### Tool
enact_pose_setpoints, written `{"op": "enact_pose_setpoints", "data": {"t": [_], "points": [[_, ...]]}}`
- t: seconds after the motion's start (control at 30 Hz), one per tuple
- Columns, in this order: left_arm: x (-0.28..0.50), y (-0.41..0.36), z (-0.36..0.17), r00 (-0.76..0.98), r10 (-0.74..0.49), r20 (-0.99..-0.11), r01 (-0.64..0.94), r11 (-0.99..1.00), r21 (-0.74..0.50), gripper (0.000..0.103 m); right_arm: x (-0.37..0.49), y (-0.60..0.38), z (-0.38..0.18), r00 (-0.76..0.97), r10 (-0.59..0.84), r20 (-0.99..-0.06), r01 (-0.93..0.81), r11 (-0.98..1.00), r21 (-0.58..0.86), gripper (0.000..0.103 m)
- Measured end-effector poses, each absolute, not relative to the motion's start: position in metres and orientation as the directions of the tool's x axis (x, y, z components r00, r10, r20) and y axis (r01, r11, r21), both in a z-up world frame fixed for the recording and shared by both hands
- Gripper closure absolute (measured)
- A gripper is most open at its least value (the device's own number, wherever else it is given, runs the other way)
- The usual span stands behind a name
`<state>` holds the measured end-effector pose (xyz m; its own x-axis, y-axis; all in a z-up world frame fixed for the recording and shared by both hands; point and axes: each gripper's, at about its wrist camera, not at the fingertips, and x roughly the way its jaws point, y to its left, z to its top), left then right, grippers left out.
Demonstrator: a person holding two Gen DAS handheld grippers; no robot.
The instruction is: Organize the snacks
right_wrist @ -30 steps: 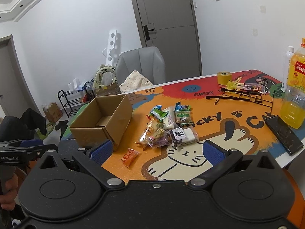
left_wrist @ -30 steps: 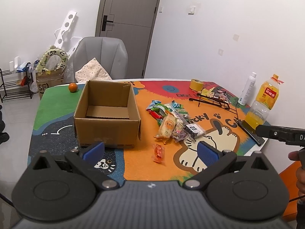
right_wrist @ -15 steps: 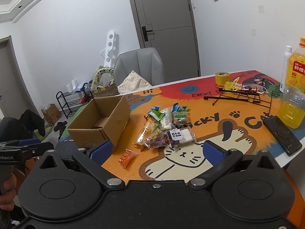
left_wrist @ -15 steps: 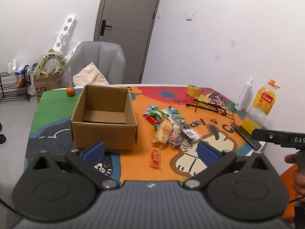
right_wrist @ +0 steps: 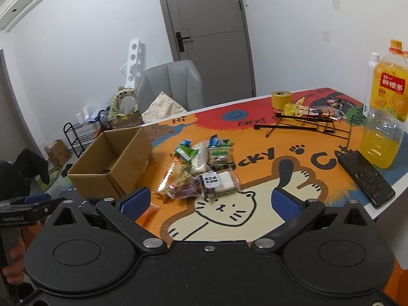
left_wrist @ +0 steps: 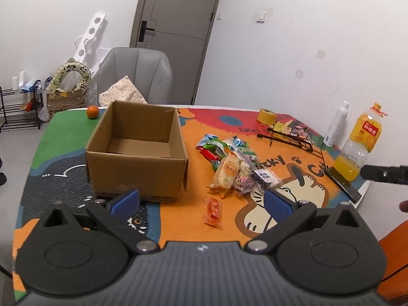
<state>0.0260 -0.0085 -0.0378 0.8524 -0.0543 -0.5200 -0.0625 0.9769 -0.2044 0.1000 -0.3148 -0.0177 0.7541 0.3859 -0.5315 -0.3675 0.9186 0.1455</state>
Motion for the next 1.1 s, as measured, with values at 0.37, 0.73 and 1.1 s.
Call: {"op": "enact_pose_setpoints", "data": {"t": [0.37, 0.73, 1.1], "points": [[0.059, -0.008, -0.067, 0.837, -0.048, -0.545, -0.074, 0.977, -0.198, 0.001, 0.131, -0.306, -0.034, 0.734, 0.405, -0.545, -0.393, 0.908, 0.145, 0.0], [0.095, -0.005, -0.094, 0.821, -0.105, -0.562, -0.051, 0.966, -0.255, 0.003, 0.166, -0.304, -0.062, 0.707, 0.416, -0.572, -0.378, 0.906, 0.192, 0.001], [0.13, -0.01, -0.126, 0.773, -0.133, -0.621, -0.042, 0.965, -0.259, 0.025, 0.202, -0.288, -0.099, 0.636, 0.433, -0.639, -0.379, 0.897, 0.23, 0.015]]}}
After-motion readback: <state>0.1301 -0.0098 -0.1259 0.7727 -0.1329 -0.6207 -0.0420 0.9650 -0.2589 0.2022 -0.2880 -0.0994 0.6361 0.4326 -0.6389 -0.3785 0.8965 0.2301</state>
